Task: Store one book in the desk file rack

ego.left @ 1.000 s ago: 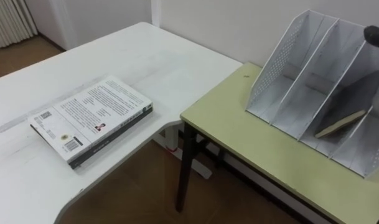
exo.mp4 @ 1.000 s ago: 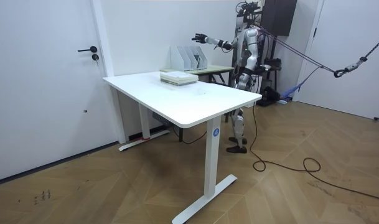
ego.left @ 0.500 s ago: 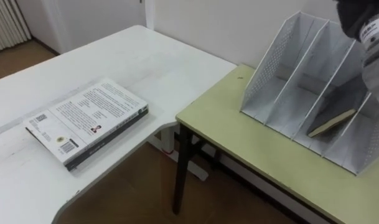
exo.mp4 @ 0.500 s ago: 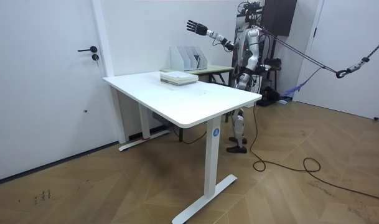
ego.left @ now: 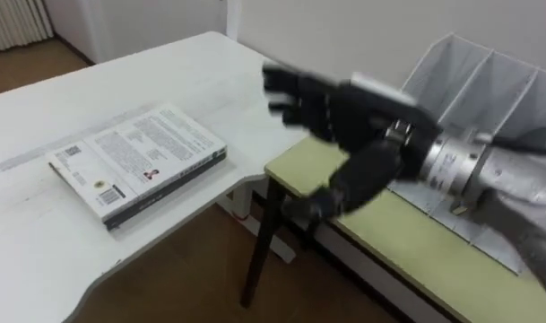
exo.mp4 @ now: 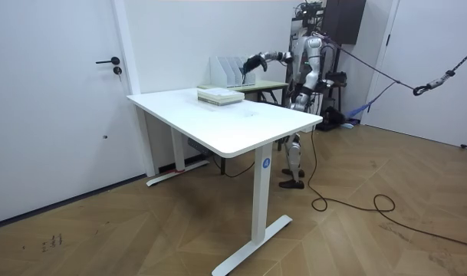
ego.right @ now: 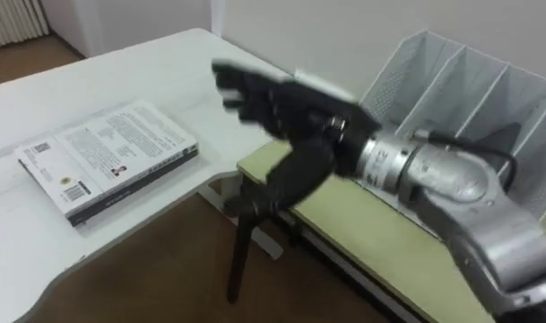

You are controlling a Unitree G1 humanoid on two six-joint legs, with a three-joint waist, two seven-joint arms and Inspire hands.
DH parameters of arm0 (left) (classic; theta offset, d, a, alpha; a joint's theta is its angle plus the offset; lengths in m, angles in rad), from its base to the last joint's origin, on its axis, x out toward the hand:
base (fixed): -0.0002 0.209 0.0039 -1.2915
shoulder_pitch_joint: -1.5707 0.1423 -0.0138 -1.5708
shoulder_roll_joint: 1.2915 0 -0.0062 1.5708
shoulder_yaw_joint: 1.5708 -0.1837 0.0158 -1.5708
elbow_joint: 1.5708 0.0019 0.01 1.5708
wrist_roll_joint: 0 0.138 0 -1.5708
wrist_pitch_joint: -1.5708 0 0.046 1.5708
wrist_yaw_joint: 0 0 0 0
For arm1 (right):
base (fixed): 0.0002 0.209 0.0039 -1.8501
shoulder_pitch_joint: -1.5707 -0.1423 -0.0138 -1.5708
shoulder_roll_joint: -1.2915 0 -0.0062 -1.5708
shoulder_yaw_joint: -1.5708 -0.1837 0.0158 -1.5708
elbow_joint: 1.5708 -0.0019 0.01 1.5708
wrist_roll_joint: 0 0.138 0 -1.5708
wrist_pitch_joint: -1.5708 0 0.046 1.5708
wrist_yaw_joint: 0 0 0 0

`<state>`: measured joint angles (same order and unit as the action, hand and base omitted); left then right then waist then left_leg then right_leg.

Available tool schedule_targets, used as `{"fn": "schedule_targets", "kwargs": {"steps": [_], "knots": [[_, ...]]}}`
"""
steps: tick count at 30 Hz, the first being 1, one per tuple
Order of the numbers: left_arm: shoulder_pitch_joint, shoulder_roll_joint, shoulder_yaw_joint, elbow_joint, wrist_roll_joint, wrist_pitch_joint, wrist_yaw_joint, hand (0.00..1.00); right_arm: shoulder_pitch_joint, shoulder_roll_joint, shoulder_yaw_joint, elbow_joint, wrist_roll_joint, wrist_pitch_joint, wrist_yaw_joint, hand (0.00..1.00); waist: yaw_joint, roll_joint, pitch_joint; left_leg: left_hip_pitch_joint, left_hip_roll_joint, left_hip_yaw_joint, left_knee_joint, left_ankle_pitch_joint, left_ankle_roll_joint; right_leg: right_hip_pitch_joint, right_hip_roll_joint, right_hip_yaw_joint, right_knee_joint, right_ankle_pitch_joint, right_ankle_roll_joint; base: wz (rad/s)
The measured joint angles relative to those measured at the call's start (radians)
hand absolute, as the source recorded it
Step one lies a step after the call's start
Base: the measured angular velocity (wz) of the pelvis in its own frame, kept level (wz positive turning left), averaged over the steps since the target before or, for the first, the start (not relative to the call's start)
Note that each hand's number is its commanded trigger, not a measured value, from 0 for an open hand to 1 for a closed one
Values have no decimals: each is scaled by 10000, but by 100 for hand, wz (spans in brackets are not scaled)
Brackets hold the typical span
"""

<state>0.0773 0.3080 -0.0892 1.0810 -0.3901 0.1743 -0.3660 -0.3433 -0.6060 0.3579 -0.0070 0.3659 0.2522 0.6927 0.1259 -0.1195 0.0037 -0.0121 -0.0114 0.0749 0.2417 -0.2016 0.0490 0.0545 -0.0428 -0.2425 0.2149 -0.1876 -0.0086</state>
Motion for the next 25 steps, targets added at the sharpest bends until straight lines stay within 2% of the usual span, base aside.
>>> {"fn": "schedule_targets", "kwargs": {"steps": [1,3,4,5,7,9,10,11,12,13,14,16,18,20,21,23,25], "knots": [[-112,0,-137,73,3,7,-1,0,365,3,138,215,-351,8,199,0,122,22,11,-1,-11,-19,12,-4,10,-1,-12,-3,-17,11,11,7],[-335,-30,-342,191,-12,-8,-16,0,1657,94,606,1291,-2059,108,916,0,464,148,69,-132,-30,-22,104,-26,49,-24,-33,-61,-100,48,29,0],[-381,-53,-362,217,-15,-22,-18,0,1953,102,679,1574,-2477,109,1032,0,500,185,95,-149,-39,-26,116,-28,53,-34,-45,-75,-95,48,29,0],[-452,-118,-356,424,-93,-61,-19,0,2572,160,792,2229,-3391,113,1202,0,599,316,165,-207,-55,-42,124,-32,62,-54,-48,-48,-97,53,37,0],[-447,-222,-342,512,-148,-118,64,0,3268,413,786,3377,-4631,90,1294,0,656,455,92,-282,-67,-56,135,-39,73,-149,-51,-20,-95,55,40,0],[-361,-296,-371,508,-145,-240,148,0,3655,1083,504,5596,-6018,99,941,0,440,653,-2,-296,-70,-44,118,-35,69,-176,-54,-42,-106,53,34,-5],[-320,-351,-357,520,-147,-316,176,0,3645,1118,116,6002,-6043,34,852,0,442,718,-26,-302,-66,3,99,-35,68,-185,-54,-50,-112,57,33,-9],[-283,-423,-327,552,-99,-338,305,0,3798,1135,-178,6713,-6132,-160,308,0,396,717,-69,-279,-63,20,53,-34,67,-171,-53,-59,-98,57,33,-4],[-221,-477,-317,569,-97,-383,404,0,3951,1309,-479,7634,-6244,-271,-247,0,310,737,-143,-208,-56,19,17,-35,65,-90,-54,-79,-116,55,35,7],[-195,-517,-287,600,-98,-440,462,0,4027,1451,-649,8104,-6403,-348,-492,0,308,826,-131,-100,-58,-4,-37,-32,60,13,-48,-71,-129,54,36,9],[-17,-574,-172,596,-98,-538,551,0,4249,1770,-987,8941,-6728,-417,-955,0,288,733,-94,67,-62,-24,-88,-33,58,176,-39,-66,-146,40,54,11],[250,-665,232,586,-112,-567,713,0,4662,2268,-1486,10141,-6906,-423,-1681,0,100,799,-50,334,-90,-85,-180,-39,53,465,-1,-57,-245,18,86,13],[509,-804,621,608,-130,-614,845,0,5140,2878,-2322,11344,-6834,-307,-2569,0,-158,838,-59,410,-142,-241,-176,-44,57,620,1,-57,-294,-12,121,15],[644,-892,872,603,-123,-667,949,0,5317,3244,-2854,11925,-6812,-137,-3066,0,-386,904,-45,426,-161,-239,-154,-43,60,628,0,63,-292,-28,120,-4],[730,-950,1060,605,-101,-686,990,0,5333,3429,-3138,12206,-6805,-104,-3327,0,-556,941,-31,470,-173,-214,-156,-44,63,633,7,212,-289,-37,105,-16],[868,-1000,1315,585,126,-704,989,0,5464,3673,-3480,12307,-6670,-114,-3597,0,-766,1000,4,516,-185,-190,-142,-44,66,670,-5,243,-289,-80,82,-6],[944,-1000,1348,571,145,-723,1010,0,5531,3870,-3514,12309,-6393,-113,-3899,0,-948,997,15,533,-191,-197,-77,-50,69,631,-60,273,-289,-201,107,4]]}}
